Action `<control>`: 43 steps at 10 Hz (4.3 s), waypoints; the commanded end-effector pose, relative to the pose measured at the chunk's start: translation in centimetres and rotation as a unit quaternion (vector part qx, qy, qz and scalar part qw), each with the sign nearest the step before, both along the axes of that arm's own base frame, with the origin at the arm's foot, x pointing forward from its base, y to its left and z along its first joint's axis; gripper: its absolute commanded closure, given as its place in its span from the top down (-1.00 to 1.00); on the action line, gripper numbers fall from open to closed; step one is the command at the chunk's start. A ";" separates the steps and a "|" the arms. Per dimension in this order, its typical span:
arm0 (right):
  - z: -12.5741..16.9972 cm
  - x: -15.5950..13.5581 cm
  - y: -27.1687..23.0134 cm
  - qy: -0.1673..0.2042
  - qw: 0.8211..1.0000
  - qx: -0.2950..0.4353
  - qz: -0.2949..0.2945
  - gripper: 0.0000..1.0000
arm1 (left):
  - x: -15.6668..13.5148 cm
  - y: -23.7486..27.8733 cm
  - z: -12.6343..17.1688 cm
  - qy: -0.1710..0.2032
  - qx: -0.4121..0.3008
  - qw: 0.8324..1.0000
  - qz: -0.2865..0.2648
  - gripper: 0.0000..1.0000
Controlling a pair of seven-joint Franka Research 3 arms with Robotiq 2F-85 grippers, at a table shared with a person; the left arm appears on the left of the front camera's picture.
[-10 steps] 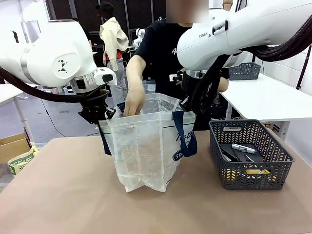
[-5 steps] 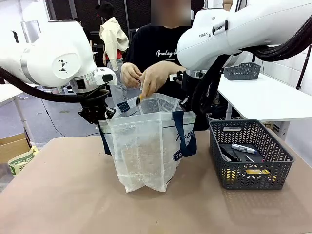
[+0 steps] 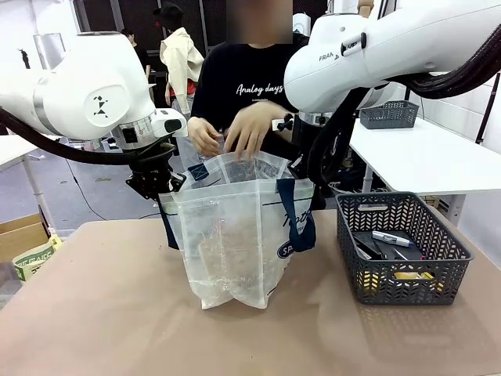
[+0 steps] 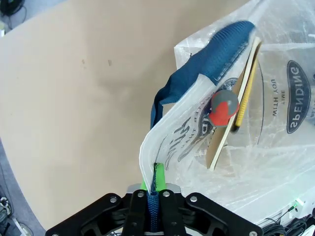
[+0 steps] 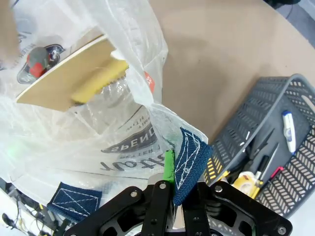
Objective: Transfer purchased items from the store into the shopping bag.
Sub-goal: Move the Reusable shopping bag to the right side of the table.
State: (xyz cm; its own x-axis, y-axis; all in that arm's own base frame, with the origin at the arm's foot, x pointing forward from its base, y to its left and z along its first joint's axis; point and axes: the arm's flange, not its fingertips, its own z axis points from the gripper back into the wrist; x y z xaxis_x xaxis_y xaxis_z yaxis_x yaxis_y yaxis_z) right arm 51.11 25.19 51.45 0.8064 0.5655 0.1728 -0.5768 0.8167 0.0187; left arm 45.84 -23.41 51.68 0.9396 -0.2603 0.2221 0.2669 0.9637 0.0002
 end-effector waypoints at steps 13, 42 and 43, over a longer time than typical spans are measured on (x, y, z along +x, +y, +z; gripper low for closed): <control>-0.1 0.0 -0.3 -0.001 1.000 -0.001 -0.002 -1.00 | 0.0 0.2 0.0 -0.001 0.001 1.000 0.002 -1.00; -0.1 0.0 -0.3 -0.001 1.000 -0.001 -0.002 -1.00 | 0.0 0.2 0.0 -0.001 0.001 1.000 0.002 -1.00; -0.1 0.0 -0.3 -0.001 1.000 -0.001 -0.002 -1.00 | 0.0 0.2 0.0 -0.001 0.001 1.000 0.002 -1.00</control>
